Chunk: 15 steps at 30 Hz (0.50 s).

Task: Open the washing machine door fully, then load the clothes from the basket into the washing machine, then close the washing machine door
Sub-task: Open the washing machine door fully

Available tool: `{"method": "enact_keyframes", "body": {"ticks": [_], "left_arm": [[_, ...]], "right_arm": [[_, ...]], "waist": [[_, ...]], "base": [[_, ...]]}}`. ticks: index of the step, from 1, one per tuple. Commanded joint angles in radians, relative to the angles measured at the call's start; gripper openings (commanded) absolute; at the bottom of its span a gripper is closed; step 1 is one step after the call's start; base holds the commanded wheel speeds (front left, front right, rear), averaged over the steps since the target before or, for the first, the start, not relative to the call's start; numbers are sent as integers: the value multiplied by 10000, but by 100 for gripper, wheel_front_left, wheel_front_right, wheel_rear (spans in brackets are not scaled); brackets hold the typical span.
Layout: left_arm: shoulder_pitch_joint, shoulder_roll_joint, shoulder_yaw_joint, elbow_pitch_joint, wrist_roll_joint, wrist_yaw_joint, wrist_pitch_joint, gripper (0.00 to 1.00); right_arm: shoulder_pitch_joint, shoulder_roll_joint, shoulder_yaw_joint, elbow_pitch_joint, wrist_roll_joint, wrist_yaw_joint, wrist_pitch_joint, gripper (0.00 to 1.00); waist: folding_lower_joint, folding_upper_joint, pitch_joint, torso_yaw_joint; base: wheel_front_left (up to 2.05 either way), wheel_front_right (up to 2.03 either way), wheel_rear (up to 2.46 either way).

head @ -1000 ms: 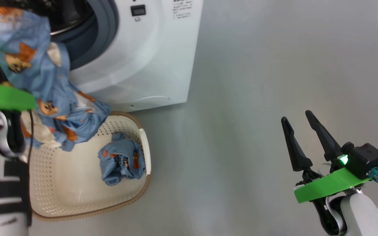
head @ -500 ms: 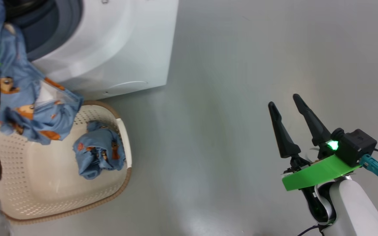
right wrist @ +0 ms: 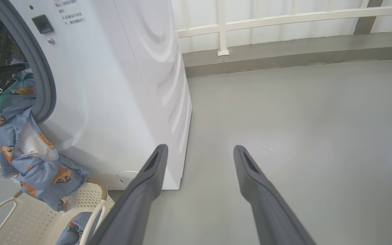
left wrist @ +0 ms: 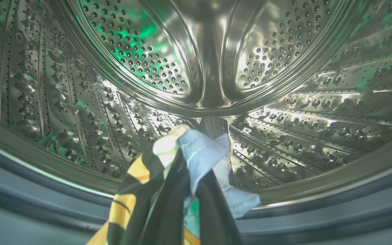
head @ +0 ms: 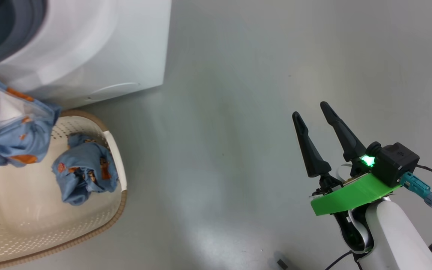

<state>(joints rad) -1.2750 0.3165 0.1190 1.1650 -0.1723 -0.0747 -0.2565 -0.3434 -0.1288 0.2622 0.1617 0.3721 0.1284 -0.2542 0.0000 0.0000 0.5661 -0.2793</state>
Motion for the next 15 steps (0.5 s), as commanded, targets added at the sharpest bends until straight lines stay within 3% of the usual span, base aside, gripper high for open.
{"method": "enact_keyframes", "body": {"ticks": [1, 8, 15], "left_arm": [[-329, 631, -50, -35, 194, 60, -53, 0], [-877, 837, -233, -183, 323, 73, -53, 0], [-785, 766, -62, -2491, 334, 62, -53, 0]], "right_arm": [[10, 29, 213, -250, 40, 23, -76, 100], [-51, 43, 277, -334, 29, 23, -76, 100], [-228, 70, 262, -344, -5, 23, -76, 100]], "waist": [[0, 0, 232, -205], [0, 0, 538, -299], [0, 0, 788, -260]], "base": [[0, 0, 0], [0, 0, 0], [0, 0, 0]]}}
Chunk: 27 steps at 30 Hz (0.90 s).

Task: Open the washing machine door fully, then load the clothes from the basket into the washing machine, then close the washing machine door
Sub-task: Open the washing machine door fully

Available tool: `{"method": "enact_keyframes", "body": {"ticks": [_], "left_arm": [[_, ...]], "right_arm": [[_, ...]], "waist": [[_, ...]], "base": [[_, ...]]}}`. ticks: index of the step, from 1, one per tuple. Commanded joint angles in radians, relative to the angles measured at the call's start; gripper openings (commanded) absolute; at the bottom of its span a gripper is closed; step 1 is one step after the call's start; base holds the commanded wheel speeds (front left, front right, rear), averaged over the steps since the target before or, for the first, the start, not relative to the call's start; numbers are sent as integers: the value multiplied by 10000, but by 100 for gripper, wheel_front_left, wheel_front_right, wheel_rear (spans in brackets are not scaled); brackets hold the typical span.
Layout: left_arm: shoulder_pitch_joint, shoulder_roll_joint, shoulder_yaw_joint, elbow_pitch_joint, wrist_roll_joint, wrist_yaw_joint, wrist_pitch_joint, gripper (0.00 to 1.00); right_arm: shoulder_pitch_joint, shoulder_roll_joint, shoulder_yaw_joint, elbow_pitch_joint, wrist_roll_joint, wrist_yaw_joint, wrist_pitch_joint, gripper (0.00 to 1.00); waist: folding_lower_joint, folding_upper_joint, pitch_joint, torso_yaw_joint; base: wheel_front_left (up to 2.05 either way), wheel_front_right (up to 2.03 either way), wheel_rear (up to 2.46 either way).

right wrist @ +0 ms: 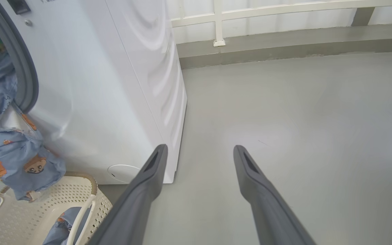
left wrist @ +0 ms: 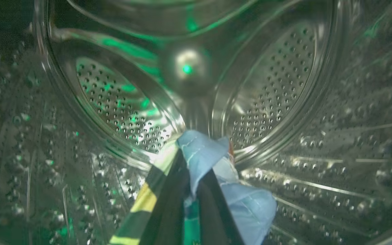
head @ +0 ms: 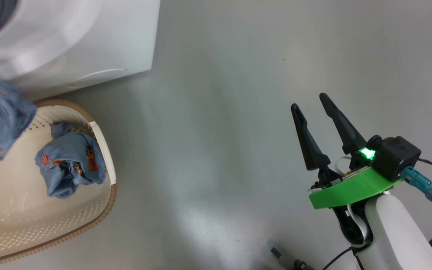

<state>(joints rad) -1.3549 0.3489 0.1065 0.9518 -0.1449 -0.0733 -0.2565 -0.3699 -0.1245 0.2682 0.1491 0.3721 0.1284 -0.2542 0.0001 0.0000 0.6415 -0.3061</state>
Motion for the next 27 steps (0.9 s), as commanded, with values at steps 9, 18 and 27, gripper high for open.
{"method": "enact_keyframes", "body": {"ticks": [9, 18, 27], "left_arm": [[919, 320, 522, -1910, 276, 24, -53, 0], [779, 269, 334, 498, 401, -94, -53, 100], [49, 282, 106, 2219, 348, -182, -44, 100]], "right_arm": [[-86, 75, 263, -256, -25, 23, -76, 100], [24, -6, 262, -264, -6, 23, -76, 100], [32, -37, 264, -229, 0, 23, -76, 100]], "waist": [[-1, 0, 100, 22], [-1, 0, -103, 161], [-1, 0, -220, 275]], "base": [[0, 0, 0], [0, 0, 0], [0, 0, 0]]}}
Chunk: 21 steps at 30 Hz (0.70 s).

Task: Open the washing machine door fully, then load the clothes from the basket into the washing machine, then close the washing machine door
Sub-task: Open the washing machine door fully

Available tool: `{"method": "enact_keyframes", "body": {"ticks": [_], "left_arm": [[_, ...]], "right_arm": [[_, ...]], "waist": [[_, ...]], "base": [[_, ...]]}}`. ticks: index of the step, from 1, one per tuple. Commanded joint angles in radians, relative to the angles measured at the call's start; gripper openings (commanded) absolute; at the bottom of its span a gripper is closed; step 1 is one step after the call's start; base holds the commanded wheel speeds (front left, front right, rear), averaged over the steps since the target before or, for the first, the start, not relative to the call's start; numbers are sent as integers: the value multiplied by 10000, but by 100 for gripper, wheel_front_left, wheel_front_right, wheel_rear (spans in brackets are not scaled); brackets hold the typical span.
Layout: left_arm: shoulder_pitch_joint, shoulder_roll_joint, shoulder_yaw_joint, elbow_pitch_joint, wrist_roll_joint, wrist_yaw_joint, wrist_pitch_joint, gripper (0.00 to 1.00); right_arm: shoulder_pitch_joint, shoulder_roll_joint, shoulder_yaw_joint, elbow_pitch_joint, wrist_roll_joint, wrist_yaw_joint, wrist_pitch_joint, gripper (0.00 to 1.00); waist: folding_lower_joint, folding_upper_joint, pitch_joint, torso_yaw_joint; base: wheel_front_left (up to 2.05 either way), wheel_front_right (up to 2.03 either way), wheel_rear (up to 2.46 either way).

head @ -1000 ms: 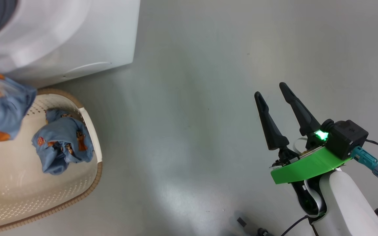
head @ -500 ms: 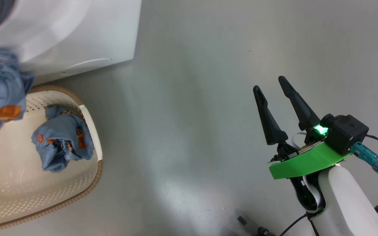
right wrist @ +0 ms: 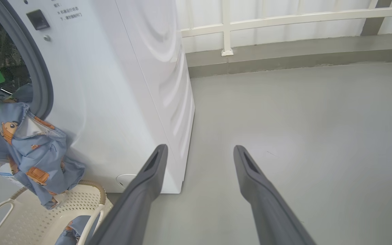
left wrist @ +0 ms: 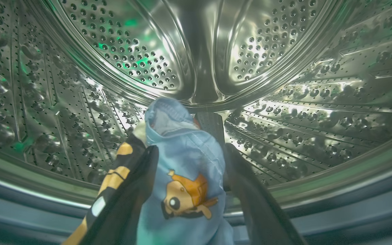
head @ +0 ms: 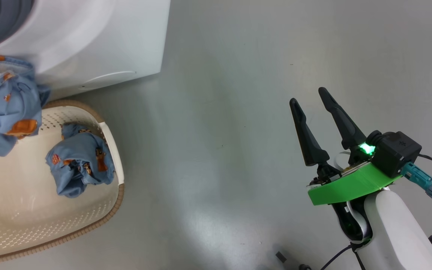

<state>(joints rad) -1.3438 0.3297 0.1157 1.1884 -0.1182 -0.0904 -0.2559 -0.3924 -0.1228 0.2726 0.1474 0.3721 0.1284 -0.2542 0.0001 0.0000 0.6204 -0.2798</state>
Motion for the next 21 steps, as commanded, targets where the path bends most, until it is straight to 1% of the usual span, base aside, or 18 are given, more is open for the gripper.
{"method": "enact_keyframes", "body": {"ticks": [1, 11, 21], "left_arm": [[-82, 472, 7, -138, 64, -23, -52, 100], [635, 307, 102, -928, -181, -149, -57, 100], [1963, -157, 636, -2541, -645, -279, -58, 100]], "right_arm": [[251, -60, 217, -210, 4, 23, -76, 100], [206, -120, 165, -197, 20, 23, -76, 100], [260, -185, 11, -247, -41, 23, -76, 100]], "waist": [[-1, 0, -17, 22], [-1, 0, -140, 133], [-1, 0, -310, 365]], "base": [[0, 0, 0], [0, 0, 0], [0, 0, 0]]}}
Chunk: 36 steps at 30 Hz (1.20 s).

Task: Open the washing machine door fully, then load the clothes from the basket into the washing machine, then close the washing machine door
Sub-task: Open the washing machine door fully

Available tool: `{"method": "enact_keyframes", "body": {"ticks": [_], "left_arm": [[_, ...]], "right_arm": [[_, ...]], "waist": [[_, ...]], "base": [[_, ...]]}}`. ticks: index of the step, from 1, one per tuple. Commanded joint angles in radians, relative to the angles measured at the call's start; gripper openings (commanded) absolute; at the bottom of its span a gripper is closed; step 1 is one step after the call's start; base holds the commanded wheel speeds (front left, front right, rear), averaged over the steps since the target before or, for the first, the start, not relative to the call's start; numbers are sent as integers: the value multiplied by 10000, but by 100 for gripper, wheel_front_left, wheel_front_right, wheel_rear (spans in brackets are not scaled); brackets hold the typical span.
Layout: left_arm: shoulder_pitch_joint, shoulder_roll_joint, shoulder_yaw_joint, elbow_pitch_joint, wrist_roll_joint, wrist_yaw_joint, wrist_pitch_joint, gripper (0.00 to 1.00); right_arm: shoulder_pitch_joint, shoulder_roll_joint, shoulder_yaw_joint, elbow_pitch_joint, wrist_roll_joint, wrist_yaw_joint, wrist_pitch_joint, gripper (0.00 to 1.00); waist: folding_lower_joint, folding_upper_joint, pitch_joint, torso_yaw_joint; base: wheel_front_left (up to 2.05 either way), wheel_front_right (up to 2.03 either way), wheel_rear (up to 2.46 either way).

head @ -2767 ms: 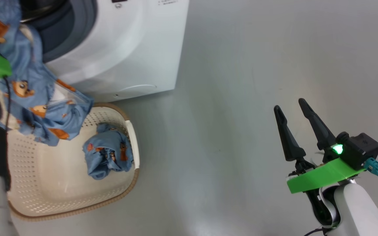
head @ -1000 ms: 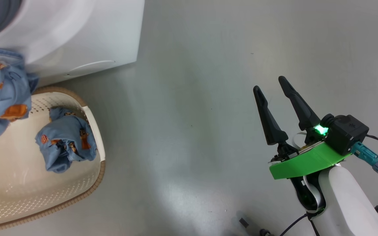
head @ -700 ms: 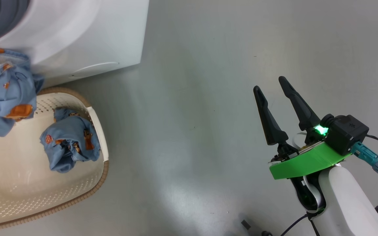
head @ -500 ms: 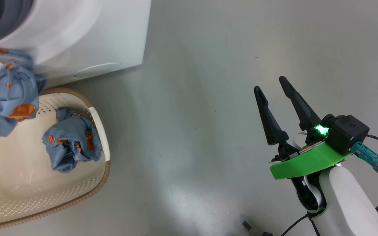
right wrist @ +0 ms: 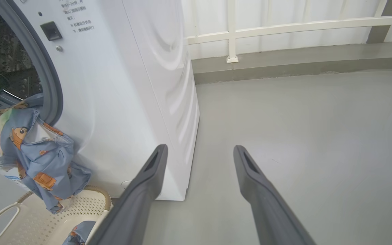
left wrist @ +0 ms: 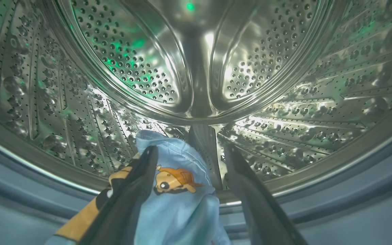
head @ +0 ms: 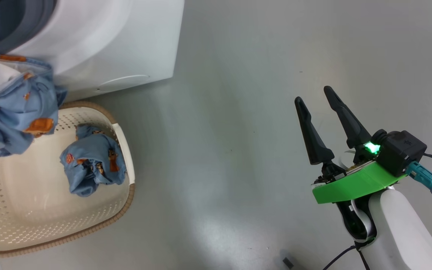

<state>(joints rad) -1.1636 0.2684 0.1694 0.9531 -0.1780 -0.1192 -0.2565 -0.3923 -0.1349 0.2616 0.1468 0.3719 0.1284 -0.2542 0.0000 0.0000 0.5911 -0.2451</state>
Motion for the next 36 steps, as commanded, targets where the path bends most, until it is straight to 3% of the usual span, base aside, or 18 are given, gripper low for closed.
{"method": "enact_keyframes", "body": {"ticks": [1, 12, 21, 36], "left_arm": [[300, 411, 150, -374, -68, -3, -52, 100], [2167, -230, 612, -2408, -108, -92, -52, 100], [4044, -718, 433, -4234, -246, -112, -53, 100], [6760, -1259, 779, -6261, -484, -114, -53, 100]], "right_arm": [[265, -71, 111, -248, -45, 23, -76, 100], [392, -217, -63, -282, -73, 23, -76, 100], [584, -404, -195, -304, -95, 23, -76, 100], [904, -604, -165, -306, -112, 23, -76, 100]], "waist": [[0, 0, -30, 41], [0, 0, -364, 355], [0, 0, -692, 668], [0, 0, -1135, 876]], "base": [[0, 0, 0], [0, 0, 0], [0, 0, 0], [0, 0, 0]]}}
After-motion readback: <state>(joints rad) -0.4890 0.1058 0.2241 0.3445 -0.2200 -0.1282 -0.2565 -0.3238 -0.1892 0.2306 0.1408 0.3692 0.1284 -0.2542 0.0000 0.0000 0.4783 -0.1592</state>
